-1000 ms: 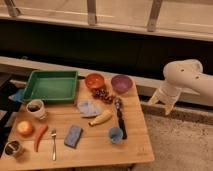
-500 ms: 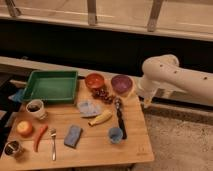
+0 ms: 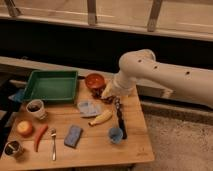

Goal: Place sponge in red bowl

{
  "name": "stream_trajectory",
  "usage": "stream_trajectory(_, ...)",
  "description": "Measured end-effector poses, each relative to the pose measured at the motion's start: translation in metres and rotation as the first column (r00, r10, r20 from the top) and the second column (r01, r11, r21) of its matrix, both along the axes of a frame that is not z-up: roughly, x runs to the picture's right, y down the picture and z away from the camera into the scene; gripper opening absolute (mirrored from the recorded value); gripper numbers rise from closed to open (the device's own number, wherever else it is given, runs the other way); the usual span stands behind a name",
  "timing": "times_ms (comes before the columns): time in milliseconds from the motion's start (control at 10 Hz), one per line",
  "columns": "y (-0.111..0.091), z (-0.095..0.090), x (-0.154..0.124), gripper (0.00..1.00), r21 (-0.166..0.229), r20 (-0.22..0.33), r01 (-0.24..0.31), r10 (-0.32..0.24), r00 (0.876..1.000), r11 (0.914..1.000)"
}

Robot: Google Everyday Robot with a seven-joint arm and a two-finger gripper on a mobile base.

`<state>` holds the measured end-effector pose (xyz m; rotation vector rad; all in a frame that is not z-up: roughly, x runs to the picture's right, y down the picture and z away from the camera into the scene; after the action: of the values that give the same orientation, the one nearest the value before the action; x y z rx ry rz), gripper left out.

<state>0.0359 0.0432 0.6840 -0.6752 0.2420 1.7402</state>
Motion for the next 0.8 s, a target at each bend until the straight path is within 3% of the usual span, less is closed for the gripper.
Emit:
stream_trajectory(400, 0.001, -0.002, -0.003, 0.63, 0.003, 0.006, 0.003, -0.003, 1.0, 1.0)
stream_trajectory(800, 0.031, 0.025, -0.035, 0.63, -0.051, 0.027, 0.003, -0.002, 1.0, 0.9987)
